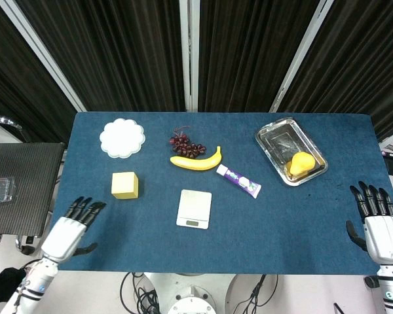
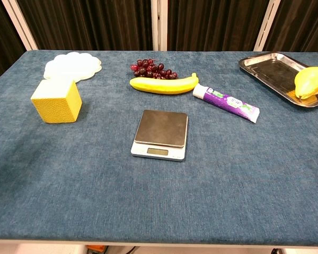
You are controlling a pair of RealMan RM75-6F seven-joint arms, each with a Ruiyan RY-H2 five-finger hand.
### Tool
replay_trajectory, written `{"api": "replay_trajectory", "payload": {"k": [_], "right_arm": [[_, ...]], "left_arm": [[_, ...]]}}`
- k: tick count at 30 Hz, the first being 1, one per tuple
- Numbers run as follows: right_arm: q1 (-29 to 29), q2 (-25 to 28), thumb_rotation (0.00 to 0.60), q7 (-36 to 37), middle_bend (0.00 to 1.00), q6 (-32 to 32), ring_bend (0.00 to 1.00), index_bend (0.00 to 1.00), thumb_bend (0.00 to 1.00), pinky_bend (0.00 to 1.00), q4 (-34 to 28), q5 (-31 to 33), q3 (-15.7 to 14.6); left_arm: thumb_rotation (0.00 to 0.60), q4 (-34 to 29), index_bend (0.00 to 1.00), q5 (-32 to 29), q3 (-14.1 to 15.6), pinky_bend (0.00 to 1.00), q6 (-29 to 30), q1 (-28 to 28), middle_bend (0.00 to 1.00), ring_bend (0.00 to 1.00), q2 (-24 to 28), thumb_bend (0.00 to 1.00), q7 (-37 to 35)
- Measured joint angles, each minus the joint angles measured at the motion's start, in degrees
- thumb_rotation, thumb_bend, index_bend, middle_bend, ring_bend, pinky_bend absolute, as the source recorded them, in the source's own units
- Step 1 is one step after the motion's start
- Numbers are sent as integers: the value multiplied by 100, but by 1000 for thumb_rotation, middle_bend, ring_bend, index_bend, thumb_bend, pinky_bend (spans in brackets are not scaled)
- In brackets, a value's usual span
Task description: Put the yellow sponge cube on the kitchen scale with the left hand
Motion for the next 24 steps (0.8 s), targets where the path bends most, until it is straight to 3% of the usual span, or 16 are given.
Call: {"api": "replay_trajectory", "payload": {"k": [3, 8, 15, 24], "right_arm": [[-27, 11, 600, 16, 0, 32, 0, 0, 327, 0, 13, 0, -8], [-72, 50, 600, 109, 0, 127, 0, 0, 328, 0, 38, 23, 21], [-103, 138, 600, 181, 0, 211, 0, 0, 331, 0, 14, 50, 82], [-107, 125, 600, 325, 0, 177, 0, 0, 331, 0, 116, 122, 109]], "left_arm": [[600, -9, 47, 112, 1, 14, -261, -256, 164, 0, -300, 183, -5], [600, 40, 35, 169, -42, 15, -639, -610, 187, 0, -752, 347, -145], [600, 339, 22, 147, -97, 15, -1030, -1023, 199, 0, -1355, 469, -356], [600, 575, 21, -62, -130, 17, -1099, -1222, 217, 0, -1661, 581, -687]]}}
